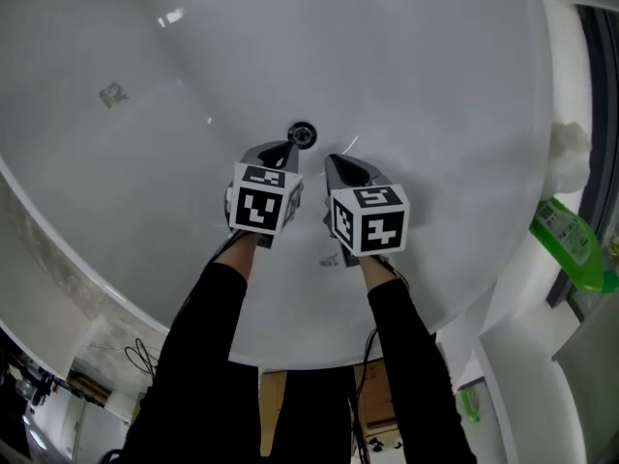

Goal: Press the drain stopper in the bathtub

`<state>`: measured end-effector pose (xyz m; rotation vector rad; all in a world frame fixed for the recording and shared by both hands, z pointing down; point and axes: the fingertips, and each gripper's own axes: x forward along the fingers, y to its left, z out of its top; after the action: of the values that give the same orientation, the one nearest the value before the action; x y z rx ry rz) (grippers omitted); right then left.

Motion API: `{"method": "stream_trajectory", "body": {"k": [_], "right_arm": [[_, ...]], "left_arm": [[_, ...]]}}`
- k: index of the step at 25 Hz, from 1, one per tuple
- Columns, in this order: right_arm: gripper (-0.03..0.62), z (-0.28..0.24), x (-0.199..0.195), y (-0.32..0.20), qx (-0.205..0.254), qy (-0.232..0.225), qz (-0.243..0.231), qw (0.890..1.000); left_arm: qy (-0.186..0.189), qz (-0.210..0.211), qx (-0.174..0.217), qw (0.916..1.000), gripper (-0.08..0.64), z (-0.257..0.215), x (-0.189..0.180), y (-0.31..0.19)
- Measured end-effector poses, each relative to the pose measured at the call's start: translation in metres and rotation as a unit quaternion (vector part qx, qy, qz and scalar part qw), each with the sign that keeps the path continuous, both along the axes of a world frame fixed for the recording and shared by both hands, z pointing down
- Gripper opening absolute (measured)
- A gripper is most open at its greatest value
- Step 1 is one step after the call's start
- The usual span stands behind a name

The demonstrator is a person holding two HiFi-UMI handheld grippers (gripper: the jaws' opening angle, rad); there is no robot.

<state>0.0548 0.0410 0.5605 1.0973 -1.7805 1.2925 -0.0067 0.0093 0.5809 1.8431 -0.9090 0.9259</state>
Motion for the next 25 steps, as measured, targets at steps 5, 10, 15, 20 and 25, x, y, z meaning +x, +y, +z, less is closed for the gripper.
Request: {"method": "stream_trajectory", "body": {"k": [5, 10, 15, 20, 25], "right_arm": [[0.002, 0.035, 0.009, -0.004, -0.017, 0.012, -0.015, 1.000], [0.002, 0.062, 0.014, 0.000, -0.031, 0.012, -0.018, 0.999], [0.002, 0.080, 0.015, 0.007, -0.039, 0.020, -0.019, 0.999], [0.002, 0.091, 0.010, 0.005, -0.045, 0.018, -0.027, 0.998], [0.002, 0.101, 0.015, 0.001, -0.052, 0.014, -0.024, 0.998]], "left_arm": [[-0.009, -0.014, -0.010, 0.9998, 0.005, 0.034, 0.003, 0.001], [-0.018, -0.025, -0.019, 0.9993, 0.005, 0.062, 0.001, 0.008], [-0.021, -0.040, -0.034, 0.9984, 0.005, 0.088, 0.007, 0.014], [-0.031, -0.038, -0.035, 0.9982, 0.005, 0.104, 0.012, 0.010], [-0.037, -0.037, -0.046, 0.9976, 0.005, 0.123, 0.017, 0.009]]}}
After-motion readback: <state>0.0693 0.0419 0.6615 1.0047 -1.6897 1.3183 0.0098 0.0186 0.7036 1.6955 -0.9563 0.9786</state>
